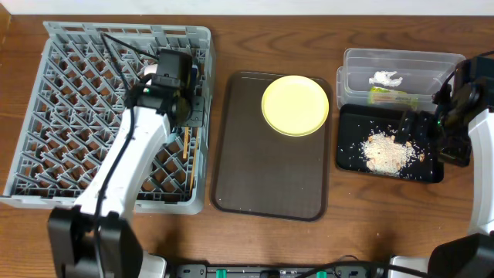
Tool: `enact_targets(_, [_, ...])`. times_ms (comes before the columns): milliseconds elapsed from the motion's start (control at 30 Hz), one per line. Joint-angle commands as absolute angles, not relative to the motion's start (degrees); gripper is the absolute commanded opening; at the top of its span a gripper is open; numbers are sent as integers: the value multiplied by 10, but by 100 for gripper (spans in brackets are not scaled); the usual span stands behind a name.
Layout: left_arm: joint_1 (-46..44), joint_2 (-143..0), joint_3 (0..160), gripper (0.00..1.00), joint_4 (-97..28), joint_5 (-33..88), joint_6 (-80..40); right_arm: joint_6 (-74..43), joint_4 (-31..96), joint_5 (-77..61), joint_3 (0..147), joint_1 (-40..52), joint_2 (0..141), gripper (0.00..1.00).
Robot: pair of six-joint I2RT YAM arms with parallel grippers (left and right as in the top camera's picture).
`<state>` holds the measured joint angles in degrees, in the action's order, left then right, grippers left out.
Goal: Sort waste into correct bins and load items into the dishwasher
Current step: 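Carry the second chopstick into the rack and release it, then reach the left gripper to the yellow plate and grasp its rim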
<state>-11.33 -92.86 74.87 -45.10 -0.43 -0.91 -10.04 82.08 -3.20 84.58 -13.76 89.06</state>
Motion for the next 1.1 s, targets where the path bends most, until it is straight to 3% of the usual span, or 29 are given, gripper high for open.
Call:
enact_targets(0, [-112, -960, 744, 9, -449, -7, 17, -100, 821, -35, 850, -140, 880, 99])
enact_targets(167, [-112, -982, 744, 17, -449, -7, 17, -100, 821, -35, 850, -140, 880, 99])
enact_targets(267, [-112, -973, 746, 37, -449, -7, 17, -100, 821, -35, 850, -140, 880, 99])
enact_targets(433, [-123, -922, 752, 45, -445, 9, 17, -100, 821, -35, 850, -140, 880, 99])
enact_targets(767, [-249, -877, 752, 79, -286, 135, 27, -100, 821, -35, 850, -140, 880, 99])
enact_targets(1067, [-362, -1006, 752, 81, -156, 124, 36, -100, 821, -35, 850, -140, 880, 99])
